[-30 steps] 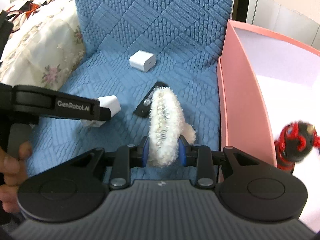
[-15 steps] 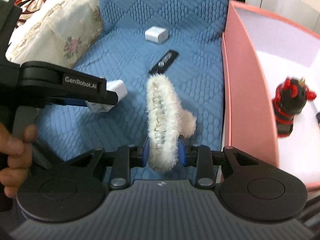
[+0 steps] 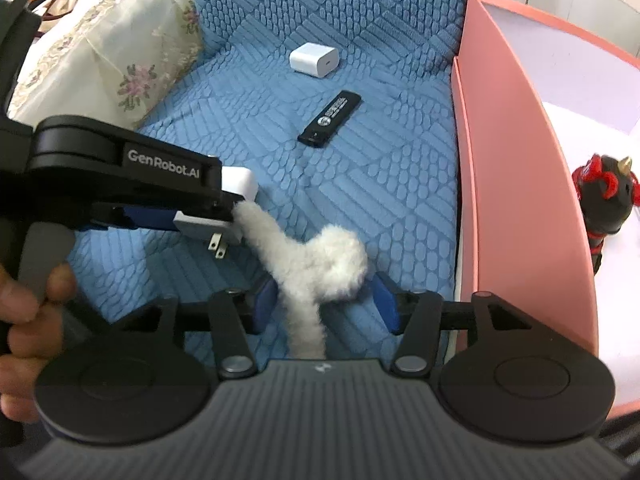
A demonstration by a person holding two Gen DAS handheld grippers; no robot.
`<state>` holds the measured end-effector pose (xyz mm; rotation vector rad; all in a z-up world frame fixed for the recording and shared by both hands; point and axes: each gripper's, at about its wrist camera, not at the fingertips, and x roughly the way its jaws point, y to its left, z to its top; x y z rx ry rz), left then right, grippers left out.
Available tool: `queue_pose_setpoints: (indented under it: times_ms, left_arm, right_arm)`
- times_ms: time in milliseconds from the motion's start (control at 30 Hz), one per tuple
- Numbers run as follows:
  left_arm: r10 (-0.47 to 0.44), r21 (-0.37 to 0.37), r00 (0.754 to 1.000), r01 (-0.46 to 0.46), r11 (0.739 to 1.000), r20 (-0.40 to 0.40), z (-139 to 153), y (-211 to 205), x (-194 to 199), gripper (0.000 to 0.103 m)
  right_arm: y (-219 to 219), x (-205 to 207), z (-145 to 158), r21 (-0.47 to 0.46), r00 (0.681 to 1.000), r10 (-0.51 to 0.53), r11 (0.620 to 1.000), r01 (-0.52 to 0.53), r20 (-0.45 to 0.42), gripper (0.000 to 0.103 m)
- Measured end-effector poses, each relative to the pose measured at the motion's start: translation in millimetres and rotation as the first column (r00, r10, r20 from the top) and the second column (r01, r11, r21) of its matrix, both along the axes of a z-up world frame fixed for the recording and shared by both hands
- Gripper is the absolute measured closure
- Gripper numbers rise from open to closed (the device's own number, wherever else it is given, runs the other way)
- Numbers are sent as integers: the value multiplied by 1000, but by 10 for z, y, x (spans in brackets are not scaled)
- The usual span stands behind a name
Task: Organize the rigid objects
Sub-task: 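Lift fuzzy brush with right gripper while left gripper lifts white charger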
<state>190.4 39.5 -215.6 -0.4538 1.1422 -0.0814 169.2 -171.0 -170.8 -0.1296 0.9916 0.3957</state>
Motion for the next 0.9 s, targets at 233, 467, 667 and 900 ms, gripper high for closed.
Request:
queue_pose_setpoints:
  times_ms: [233, 467, 667, 900]
  left_arm:
    - [-9, 11, 1000, 9, 1000, 12, -13, -28, 22, 38]
    - [-27, 52, 999, 26, 998, 24, -21, -87, 11, 38]
    - [-33, 61, 999, 31, 998, 29, -22, -100, -7, 38]
    - [-72, 146, 996, 63, 987, 60, -7, -249, 11, 39]
  right_arm:
    - [42, 107, -70, 0, 1000, 9, 1000, -9, 8, 47]
    - [51, 91, -106, 6, 1000, 15, 1000, -15, 27, 55]
    - [46, 40, 7, -3, 997, 3, 1000, -2, 83, 55]
    - [40, 60, -24, -11, 999, -17, 1000, 18, 51, 55]
